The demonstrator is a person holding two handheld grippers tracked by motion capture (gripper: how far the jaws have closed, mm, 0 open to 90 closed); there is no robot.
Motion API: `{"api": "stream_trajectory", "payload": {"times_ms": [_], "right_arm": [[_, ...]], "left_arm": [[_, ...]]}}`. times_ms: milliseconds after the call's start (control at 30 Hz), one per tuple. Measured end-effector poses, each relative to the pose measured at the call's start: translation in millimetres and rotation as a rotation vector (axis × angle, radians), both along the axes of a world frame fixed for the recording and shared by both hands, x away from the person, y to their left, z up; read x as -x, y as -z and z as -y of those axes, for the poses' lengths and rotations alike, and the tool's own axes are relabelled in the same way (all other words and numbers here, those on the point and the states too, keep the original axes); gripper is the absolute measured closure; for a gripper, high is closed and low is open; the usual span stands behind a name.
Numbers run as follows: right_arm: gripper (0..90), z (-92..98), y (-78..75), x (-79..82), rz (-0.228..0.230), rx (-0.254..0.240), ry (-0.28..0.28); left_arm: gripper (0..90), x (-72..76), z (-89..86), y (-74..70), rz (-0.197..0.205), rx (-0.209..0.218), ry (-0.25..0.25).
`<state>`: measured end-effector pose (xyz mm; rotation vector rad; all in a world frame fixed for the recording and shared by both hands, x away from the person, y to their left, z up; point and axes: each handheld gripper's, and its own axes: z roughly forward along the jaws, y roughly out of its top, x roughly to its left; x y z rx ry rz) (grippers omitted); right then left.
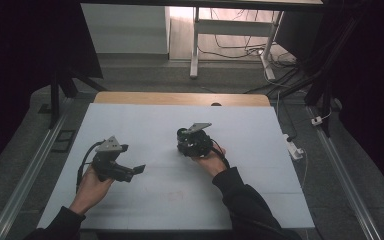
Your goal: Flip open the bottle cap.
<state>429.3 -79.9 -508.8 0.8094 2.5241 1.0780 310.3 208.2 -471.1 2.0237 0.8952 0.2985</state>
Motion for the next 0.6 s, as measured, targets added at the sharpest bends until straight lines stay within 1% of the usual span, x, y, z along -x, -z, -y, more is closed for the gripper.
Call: {"api": "stream_trajectory", "payload": {"times_ms": [33,167,200,267,300,367,400,533,567,600], "right_arm": [[52.8,0.0,0.0,0.0,0.000,0.001,0.000],[52.8,0.1,-0.1,-0.1,0.001,0.002,-0.001],[52.8,0.0,-0.1,0.0,-0.001,0.001,-0.001],[52.8,0.0,-0.1,0.0,0.000,0.001,-0.001],[52.8,0.0,-0.1,0.1,0.000,0.001,-0.001],[52.8,0.0,-0.1,0.1,0.000,0.001,-0.001],[52.8,-0.1,-0.1,0.1,0.000,0.002,-0.001],[52.8,-0.1,-0.2,0.0,0.000,0.003,-0.002],[52.8,-0.1,-0.2,0.0,0.000,0.003,-0.002],[52.8,-0.1,-0.2,0.0,0.000,0.003,-0.002]], "left_arm": [[0.0,-2.9,2.6,-0.4,-0.001,0.001,0.005],[0.0,-14.3,13.1,-1.8,-0.004,-0.017,0.018],[0.0,-14.3,13.1,-1.8,-0.004,-0.017,0.018],[0.0,-22.4,21.3,-1.9,-0.007,-0.039,0.011],[0.0,-22.4,21.3,-1.9,-0.007,-0.039,0.011],[0.0,-27.7,25.9,-1.6,-0.008,-0.042,0.009],[0.0,-32.6,30.1,-1.1,-0.009,-0.044,0.013],[0.0,-41.2,38.3,-1.6,-0.006,-0.042,0.025],[0.0,-41.2,38.3,-1.6,-0.006,-0.042,0.025],[0.0,-45.2,42.4,-2.0,-0.004,-0.045,0.032]]}}
